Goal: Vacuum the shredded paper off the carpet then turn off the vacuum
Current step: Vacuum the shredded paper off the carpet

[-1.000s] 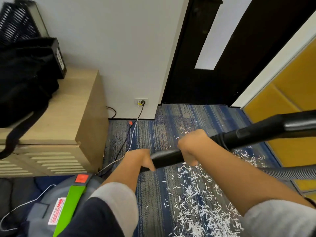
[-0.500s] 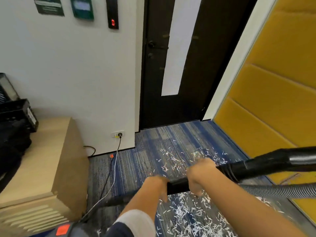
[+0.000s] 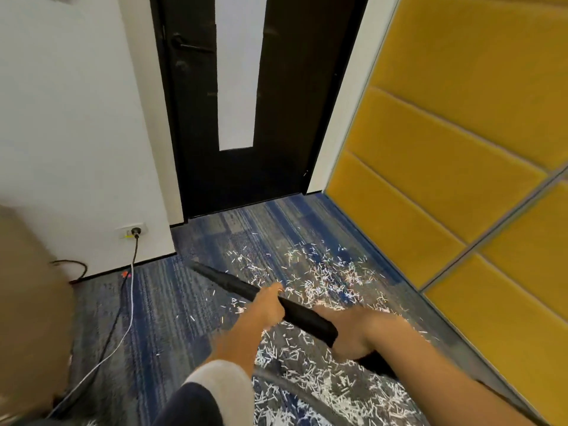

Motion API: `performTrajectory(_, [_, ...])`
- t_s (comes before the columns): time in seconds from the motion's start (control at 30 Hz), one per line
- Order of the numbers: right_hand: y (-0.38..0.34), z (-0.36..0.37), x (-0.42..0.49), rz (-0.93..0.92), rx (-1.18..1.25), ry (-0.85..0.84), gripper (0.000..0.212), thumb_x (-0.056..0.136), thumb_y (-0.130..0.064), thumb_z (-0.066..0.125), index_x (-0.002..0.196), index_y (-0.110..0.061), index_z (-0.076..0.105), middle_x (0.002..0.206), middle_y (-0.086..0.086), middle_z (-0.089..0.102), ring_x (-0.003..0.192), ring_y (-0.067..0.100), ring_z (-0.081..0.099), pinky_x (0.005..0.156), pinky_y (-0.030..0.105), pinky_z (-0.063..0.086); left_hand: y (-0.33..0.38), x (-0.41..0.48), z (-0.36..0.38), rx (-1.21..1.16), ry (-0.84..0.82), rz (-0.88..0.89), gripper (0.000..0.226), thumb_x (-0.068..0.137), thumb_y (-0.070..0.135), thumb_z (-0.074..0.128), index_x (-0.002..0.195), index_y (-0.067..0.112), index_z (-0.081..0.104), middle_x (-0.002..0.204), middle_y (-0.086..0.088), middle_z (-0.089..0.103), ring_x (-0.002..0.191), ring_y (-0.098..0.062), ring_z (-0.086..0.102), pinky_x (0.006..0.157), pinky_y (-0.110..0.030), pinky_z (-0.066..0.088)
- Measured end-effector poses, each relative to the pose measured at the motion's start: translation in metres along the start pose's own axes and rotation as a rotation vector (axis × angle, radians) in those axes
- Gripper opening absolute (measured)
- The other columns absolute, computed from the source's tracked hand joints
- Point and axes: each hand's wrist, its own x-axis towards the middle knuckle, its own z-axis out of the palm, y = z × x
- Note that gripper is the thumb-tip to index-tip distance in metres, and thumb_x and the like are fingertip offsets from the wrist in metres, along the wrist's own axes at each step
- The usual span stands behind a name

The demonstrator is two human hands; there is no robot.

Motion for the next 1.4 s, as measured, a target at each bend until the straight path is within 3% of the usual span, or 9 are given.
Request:
performTrajectory(0.07, [0.01,0.021,0.015,-0.003,0.113,-0.007,0.087,0.089,-0.02,0.056,0.145,-0.051,-0.003,0.118,0.007,0.054,0.086,0.02,0.059,0.076,0.03,0.052,0.013,-0.004,0.018,-0.367,0.054,-0.127,0.059,0.093,-0.01,0.036,0.146,0.016,0.027,0.149,-0.014,0.024,0.122,-0.042,0.046,0.086,-0.049,0.054])
performTrajectory(0.2, [0.014,0.049,0.04,-0.049,0.198,0.028,0.09,0.088,-0.023,0.052,0.144,-0.045,-0.016,0.141,0.014,0.043,0.118,0.029,0.052,0.092,0.035,0.044,0.032,-0.008,0.045,-0.92,-0.053,-0.346,0.069,0.097,0.006,0.045,0.149,0.025,0.005,0.112,-0.016,0.053,0.095,-0.031,0.059,0.078,-0.049,0.055])
performTrajectory(0.27, [0.009,0.051,0.043,-0.086,0.279,0.006,0.088,0.092,-0.032,0.05,0.146,-0.034,-0.019,0.144,0.012,0.041,0.127,0.025,0.046,0.106,0.032,0.035,0.031,-0.007,0.052,-0.92,-0.102,-0.387,0.087,0.095,0.003,0.049,0.149,0.031,-0.014,0.104,-0.015,0.057,0.083,-0.025,0.06,0.066,-0.038,0.055])
performTrajectory(0.37, [0.003,0.046,0.053,-0.134,0.494,-0.011,0.087,0.092,-0.028,0.051,0.147,-0.033,-0.016,0.139,0.004,0.048,0.111,0.018,0.056,0.089,0.019,0.039,0.026,0.007,0.052,-0.875,-0.122,-0.415,0.09,0.094,0.0,0.049,0.149,0.03,-0.017,0.094,-0.01,0.056,0.074,-0.02,0.057,0.056,-0.03,0.05])
performTrajectory(0.57, [0.004,0.009,0.097,-0.118,0.765,0.032,0.061,0.077,-0.031,0.056,0.135,-0.03,0.036,0.088,-0.001,0.057,0.078,0.019,0.06,0.077,0.033,0.051,0.025,0.061,0.027,-0.718,-0.068,-0.39,0.077,0.094,0.009,0.052,0.152,0.019,0.002,0.105,-0.011,0.055,0.08,-0.023,0.058,0.063,-0.035,0.052])
performTrajectory(0.67, [0.0,-0.012,0.117,-0.09,0.867,0.029,0.057,0.075,-0.03,0.059,0.129,-0.03,0.043,0.095,0.004,0.059,0.085,0.025,0.06,0.081,0.037,0.051,0.03,0.083,0.005,-0.696,-0.125,-0.416,0.067,0.095,0.008,0.051,0.148,0.018,0.01,0.084,-0.008,0.051,0.068,-0.019,0.055,0.054,-0.032,0.048])
performTrajectory(0.87, [-0.012,-0.036,0.149,-0.042,0.93,0.049,0.056,0.082,-0.018,0.057,0.134,-0.029,0.04,0.103,0.004,0.057,0.092,0.025,0.059,0.082,0.032,0.049,0.026,0.122,-0.029,-0.525,-0.342,-0.467,0.015,0.096,0.016,0.051,0.107,0.007,0.046,0.09,-0.012,0.061,0.077,-0.023,0.06,0.056,-0.037,0.05])
performTrajectory(1.03, [-0.013,-0.042,0.16,-0.023,1.046,0.041,0.053,0.079,-0.014,0.061,0.129,-0.026,0.049,0.105,0.004,0.061,0.096,0.025,0.062,0.087,0.035,0.051,0.027,0.138,-0.049,-0.417,-0.476,-0.45,0.019,0.099,0.02,0.048,0.11,0.005,0.049,0.106,-0.016,0.064,0.087,-0.029,0.064,0.058,-0.041,0.054])
performTrajectory(1.4, [0.004,-0.019,0.156,-0.182,1.496,-0.079,0.049,0.07,0.004,0.059,0.113,-0.019,0.053,0.075,0.015,0.061,0.052,0.022,0.057,0.042,0.025,0.046,0.011,0.127,-0.003,-0.627,-0.19,-0.489,0.022,0.093,0.016,0.057,0.11,0.009,0.045,0.092,-0.014,0.061,0.072,-0.023,0.062,0.053,-0.034,0.052])
